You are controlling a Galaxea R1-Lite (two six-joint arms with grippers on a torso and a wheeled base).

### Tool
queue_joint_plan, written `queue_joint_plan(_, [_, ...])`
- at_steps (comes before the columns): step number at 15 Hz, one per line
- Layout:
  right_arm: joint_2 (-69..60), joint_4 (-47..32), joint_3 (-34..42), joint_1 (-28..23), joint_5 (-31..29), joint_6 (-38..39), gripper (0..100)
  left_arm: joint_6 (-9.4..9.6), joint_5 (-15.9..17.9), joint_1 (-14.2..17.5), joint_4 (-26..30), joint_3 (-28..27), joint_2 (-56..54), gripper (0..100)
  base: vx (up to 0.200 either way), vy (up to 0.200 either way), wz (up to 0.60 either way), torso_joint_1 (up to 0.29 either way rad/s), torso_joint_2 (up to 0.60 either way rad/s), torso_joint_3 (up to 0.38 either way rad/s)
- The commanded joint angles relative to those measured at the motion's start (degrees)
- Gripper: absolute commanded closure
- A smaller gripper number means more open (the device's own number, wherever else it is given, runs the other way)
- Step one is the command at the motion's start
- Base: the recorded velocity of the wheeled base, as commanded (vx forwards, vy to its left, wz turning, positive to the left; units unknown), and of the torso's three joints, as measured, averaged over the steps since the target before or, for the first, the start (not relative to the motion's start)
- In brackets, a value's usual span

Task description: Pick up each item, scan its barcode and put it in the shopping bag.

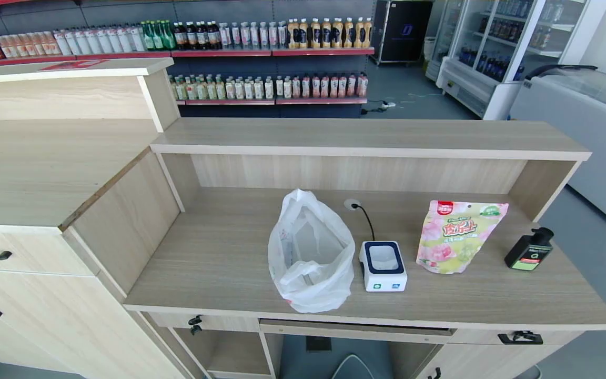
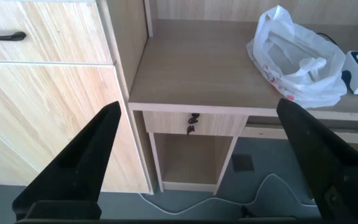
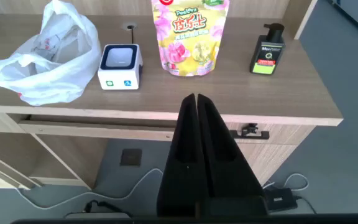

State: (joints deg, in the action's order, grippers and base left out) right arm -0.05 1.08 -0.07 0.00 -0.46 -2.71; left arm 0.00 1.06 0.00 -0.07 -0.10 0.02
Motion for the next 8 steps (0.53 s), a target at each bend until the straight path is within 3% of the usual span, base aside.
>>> queue_joint_plan(1, [8.0,-0.8,-10.3,1.1,-0.4,2.4,100,-0.09,0.0,0.0,0.0,0.0,0.0,0,0.0,0.0,0.0,0.0,0.0,0.0])
queue_joint_plan(3, [28.3,-0.5,-27.9,3.3,-0.2,6.4,100,-0.09,0.0,0.0,0.0,0.0,0.0,0,0.0,0.0,0.0,0.0,0.0,0.0])
queue_joint_plan(5, [45.8,-0.1,-43.8,1.1,-2.1,6.5,100,-0.09,0.0,0.0,0.0,0.0,0.0,0,0.0,0.0,0.0,0.0,0.0,0.0])
queue_joint_plan(8, [63.4,3.9,-52.8,-2.5,-2.3,6.2,100,-0.09,0.0,0.0,0.0,0.0,0.0,0,0.0,0.0,0.0,0.0,0.0,0.0])
